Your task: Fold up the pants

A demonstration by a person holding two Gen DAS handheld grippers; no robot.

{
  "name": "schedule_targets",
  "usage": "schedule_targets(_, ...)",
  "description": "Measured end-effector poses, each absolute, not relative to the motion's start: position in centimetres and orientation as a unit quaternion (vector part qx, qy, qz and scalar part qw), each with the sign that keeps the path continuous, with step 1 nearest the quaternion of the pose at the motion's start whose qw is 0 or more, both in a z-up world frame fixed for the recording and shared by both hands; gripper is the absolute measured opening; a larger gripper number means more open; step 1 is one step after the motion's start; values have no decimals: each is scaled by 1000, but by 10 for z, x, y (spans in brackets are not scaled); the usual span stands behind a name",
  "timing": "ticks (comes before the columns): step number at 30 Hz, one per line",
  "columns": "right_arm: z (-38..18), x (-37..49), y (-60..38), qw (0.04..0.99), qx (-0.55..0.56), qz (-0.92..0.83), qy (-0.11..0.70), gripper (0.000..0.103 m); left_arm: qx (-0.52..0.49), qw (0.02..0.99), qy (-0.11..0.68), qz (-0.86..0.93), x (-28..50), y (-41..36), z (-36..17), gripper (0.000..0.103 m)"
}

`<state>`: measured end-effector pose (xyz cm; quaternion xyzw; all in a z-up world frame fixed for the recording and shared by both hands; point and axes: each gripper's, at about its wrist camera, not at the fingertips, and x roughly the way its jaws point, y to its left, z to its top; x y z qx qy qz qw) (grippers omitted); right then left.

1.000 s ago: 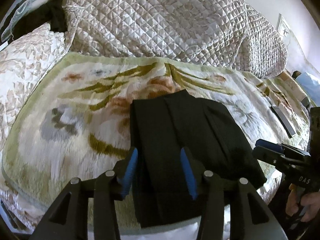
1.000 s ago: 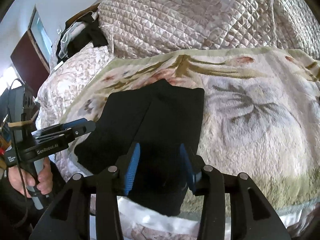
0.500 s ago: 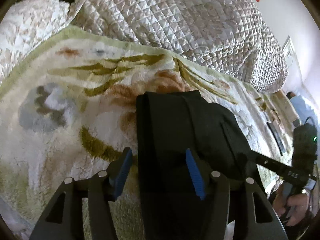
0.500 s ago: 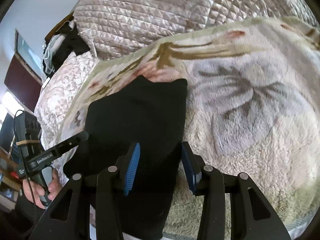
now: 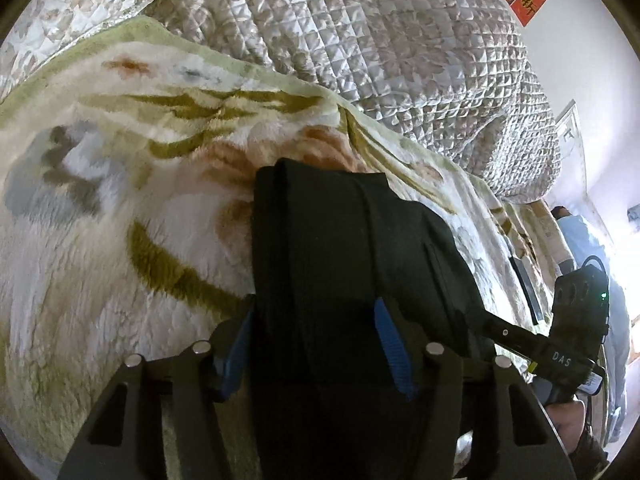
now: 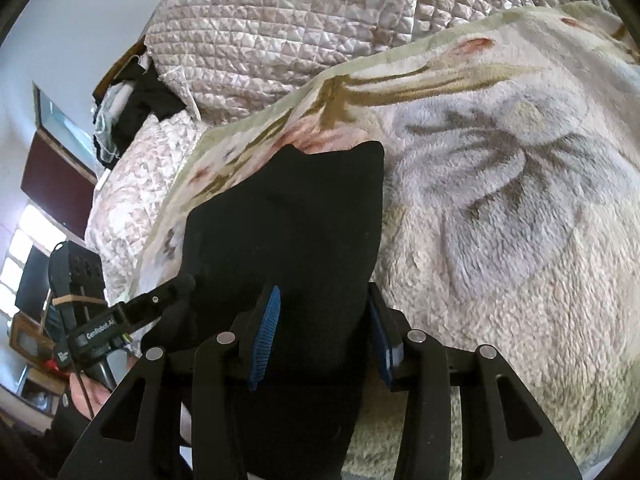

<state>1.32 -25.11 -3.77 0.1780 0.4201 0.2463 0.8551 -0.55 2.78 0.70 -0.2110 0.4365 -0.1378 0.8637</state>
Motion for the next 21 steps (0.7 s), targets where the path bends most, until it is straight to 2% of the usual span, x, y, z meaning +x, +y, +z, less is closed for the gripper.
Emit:
schedule_targets(1, -38, 16, -250, 856, 177, 246, 420, 36, -214, 863, 437, -133, -2, 27, 8, 54)
schedule_targets(2, -38, 18, -250, 855, 179, 247, 419, 26, -215, 863, 439, -131, -1, 26, 9, 49)
schedule_targets(3, -37, 19, -250, 852, 188, 252, 418, 21, -216, 862, 439, -130, 0, 25, 10, 42)
schedule_targets(6, -27, 11, -250, 857, 189, 260, 404, 16, -202, 870, 429, -134, -6, 19, 24, 28)
schedule_targets(8, -19, 8, -249, 859, 192, 266, 394, 16, -193, 874, 424, -139, -9, 16, 34, 25)
schedule_targets(14, 20, 14, -237, 866, 180, 293, 363, 16, -172, 886, 404, -150, 2, 15, 67, 24)
schedule_targets(21, 41, 67, -224, 865, 176, 300, 361, 16, -148, 896, 392, -148, 52, 26, 88, 24)
